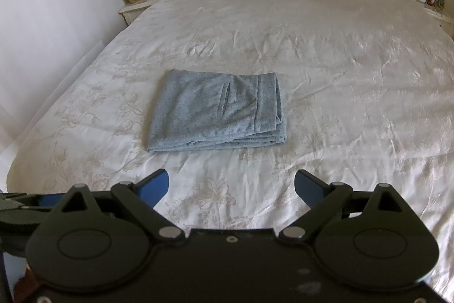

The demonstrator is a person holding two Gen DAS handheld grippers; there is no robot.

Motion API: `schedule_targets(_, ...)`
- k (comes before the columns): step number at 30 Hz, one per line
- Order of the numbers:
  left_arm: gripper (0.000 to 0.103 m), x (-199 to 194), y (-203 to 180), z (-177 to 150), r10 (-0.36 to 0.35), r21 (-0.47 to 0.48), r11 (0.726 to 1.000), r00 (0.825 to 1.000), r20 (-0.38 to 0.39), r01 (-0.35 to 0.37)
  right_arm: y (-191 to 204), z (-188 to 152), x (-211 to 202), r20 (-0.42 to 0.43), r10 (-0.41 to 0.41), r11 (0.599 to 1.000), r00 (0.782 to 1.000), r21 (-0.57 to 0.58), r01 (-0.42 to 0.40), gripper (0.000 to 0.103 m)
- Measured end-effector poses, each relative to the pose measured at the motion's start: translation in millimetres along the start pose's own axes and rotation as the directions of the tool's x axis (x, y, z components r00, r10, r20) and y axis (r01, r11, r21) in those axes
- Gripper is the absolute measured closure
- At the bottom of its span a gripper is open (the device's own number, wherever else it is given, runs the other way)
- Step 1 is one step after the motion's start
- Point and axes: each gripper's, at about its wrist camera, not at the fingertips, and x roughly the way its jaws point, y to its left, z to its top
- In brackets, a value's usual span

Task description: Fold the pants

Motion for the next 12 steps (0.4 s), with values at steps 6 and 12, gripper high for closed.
schedule_targets(6,0.043,2.2,-2.9,0.3,0.002,-0.002,1.000,1.000,-0.008,-0.002,-1.4,0.9,2.8,-0.009,0.002,1.000,1.000,0.003,-0.002,0.003)
schedule_targets(12,0.043,3.0,-4.0,0.7,0.006,-0.005,1.000,1.000,-0.012,-0.006,-2.0,1.8,5.0,-0.015,0.005,1.000,1.000,0.004,-0.005,0.003)
